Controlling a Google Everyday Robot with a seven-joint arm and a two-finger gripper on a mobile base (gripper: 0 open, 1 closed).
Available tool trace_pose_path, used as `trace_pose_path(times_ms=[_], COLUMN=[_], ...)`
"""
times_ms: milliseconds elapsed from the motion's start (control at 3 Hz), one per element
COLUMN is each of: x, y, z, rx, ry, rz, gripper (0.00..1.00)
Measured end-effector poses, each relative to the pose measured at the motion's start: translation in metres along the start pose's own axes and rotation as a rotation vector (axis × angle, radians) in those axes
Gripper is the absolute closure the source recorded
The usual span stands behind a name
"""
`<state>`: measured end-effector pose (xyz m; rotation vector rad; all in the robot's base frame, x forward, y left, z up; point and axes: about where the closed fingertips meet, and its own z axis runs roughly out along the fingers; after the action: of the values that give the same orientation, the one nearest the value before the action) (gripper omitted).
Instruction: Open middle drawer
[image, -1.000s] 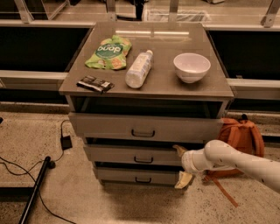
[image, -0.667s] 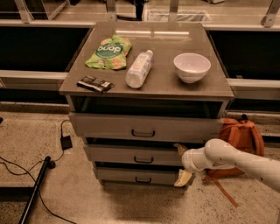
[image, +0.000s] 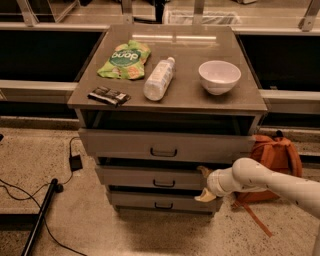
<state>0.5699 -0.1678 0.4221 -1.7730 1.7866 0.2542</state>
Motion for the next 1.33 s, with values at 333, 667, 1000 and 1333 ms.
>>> trace_pose_path(times_ms=[333,667,1000,1333], x=[-0.003,-0.004,-0.003,0.0], y=[0.005,0.017,0.046,0.093], z=[-0.006,-0.014,-0.031,-0.058], rx=[0.004,0.0,-0.021,-0.055], ry=[0.003,-0.001,-0.005,-0.006], rz=[-0.016,-0.029,-0.045,-0.056], gripper=[0.47,0.46,0.4,0.39])
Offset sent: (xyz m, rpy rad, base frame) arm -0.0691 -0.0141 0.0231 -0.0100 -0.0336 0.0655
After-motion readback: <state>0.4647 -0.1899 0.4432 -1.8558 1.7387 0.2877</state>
